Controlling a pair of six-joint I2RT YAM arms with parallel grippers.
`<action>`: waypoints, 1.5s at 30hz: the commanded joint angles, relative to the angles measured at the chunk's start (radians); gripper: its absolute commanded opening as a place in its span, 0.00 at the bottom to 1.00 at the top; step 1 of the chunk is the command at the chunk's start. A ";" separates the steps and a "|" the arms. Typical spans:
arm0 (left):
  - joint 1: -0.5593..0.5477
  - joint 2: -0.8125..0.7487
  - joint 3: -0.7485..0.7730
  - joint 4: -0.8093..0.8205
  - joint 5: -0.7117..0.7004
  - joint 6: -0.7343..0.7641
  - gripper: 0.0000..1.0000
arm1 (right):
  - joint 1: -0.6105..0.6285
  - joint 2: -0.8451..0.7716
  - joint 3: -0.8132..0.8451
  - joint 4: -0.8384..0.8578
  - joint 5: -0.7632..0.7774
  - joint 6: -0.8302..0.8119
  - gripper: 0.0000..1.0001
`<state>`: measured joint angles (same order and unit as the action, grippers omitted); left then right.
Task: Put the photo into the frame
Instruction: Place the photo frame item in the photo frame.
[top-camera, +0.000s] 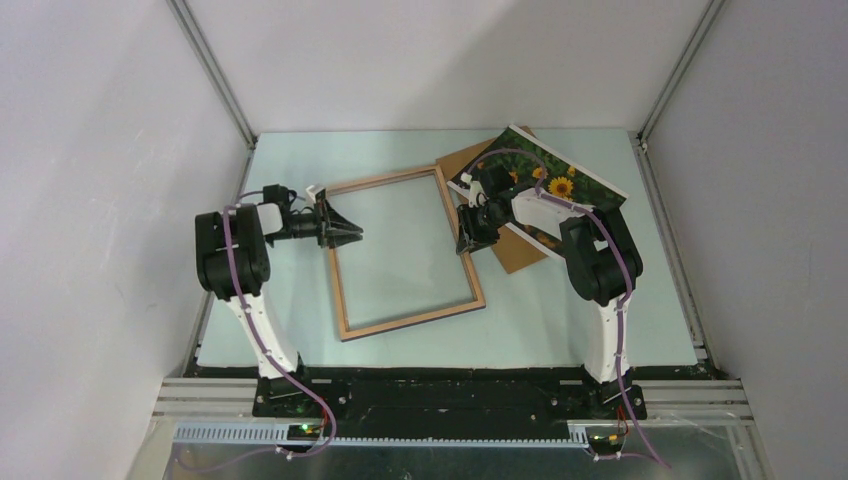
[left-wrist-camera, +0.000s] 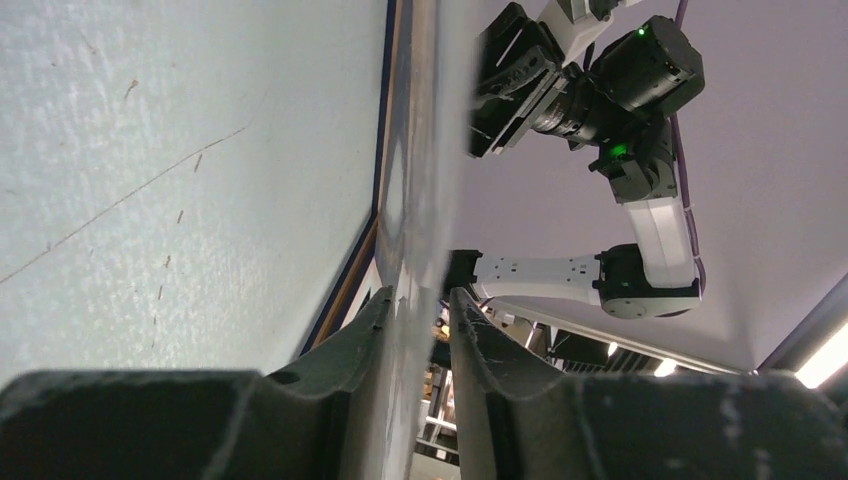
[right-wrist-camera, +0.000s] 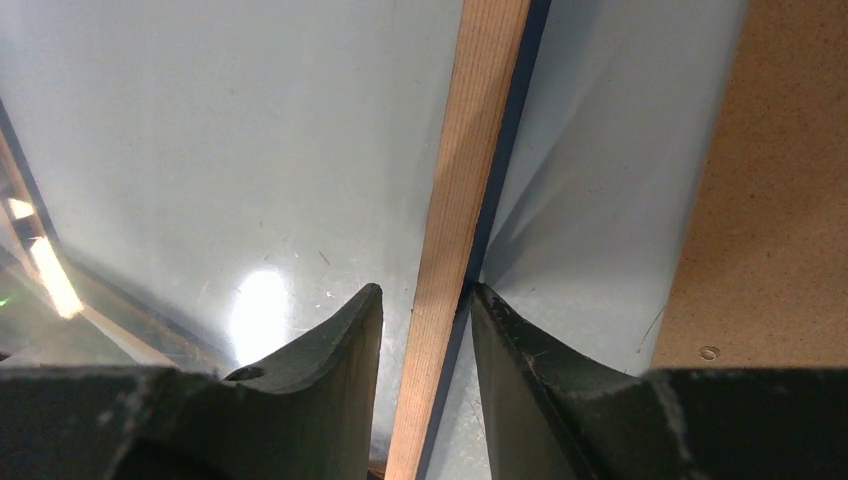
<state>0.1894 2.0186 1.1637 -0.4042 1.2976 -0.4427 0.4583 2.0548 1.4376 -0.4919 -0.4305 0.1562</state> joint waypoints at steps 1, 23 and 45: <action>-0.010 0.004 0.009 0.008 0.000 0.029 0.32 | 0.008 -0.024 0.014 0.004 -0.005 -0.010 0.43; -0.010 0.002 -0.006 0.009 -0.061 0.056 0.46 | -0.007 -0.038 0.014 0.003 -0.015 -0.002 0.49; 0.013 -0.042 -0.031 -0.032 -0.163 0.118 0.55 | -0.010 -0.041 0.002 0.008 -0.028 0.003 0.49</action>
<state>0.1928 2.0293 1.1378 -0.4133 1.1530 -0.3664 0.4496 2.0548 1.4376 -0.4923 -0.4435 0.1566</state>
